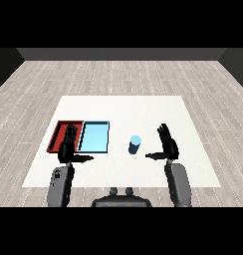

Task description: Pick the blue can and put it in the blue box

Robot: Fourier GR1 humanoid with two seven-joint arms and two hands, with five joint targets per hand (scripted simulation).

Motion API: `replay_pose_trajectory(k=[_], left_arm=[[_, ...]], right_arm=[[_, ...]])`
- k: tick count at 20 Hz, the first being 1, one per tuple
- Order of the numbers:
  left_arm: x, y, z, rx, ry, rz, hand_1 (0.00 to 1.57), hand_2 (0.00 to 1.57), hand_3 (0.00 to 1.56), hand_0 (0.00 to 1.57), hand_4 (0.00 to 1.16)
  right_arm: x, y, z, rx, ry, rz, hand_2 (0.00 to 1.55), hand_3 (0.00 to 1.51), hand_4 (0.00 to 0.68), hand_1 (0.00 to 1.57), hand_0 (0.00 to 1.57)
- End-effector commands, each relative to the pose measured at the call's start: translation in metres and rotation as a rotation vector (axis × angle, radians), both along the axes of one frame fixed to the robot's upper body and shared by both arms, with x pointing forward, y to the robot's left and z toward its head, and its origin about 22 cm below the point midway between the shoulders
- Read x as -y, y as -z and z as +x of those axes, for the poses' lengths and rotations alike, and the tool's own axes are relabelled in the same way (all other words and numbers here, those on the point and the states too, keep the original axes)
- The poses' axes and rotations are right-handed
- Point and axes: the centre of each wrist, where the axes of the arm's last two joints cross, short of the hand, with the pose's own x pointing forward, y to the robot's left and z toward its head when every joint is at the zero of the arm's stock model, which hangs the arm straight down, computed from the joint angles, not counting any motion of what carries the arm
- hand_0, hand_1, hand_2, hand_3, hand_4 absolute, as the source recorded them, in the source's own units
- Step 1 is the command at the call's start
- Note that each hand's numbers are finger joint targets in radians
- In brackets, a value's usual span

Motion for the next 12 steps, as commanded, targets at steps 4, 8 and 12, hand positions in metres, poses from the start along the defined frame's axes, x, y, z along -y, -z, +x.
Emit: replay_pose_trajectory(k=[4,8,12], left_arm=[[-0.014,0.011,0.003,0.023,-0.031,0.004,0.0,0.0,0.0,0.0,0.0],[-0.007,0.014,-0.023,0.031,-0.014,-0.011,0.0,0.0,0.0,0.0,0.0],[0.001,-0.019,-0.019,0.033,-0.008,-0.031,0.0,0.0,0.0,0.0,0.0]], right_arm=[[0.005,-0.007,0.005,0.004,-0.013,0.021,0.0,0.0,0.0,0.0,0.0],[-0.031,-0.012,-0.001,-0.034,-0.036,0.035,0.0,0.0,0.0,0.0,0.0],[-0.024,0.004,0.023,-0.051,-0.061,0.081,0.0,0.0,0.0,0.0,0.0]])
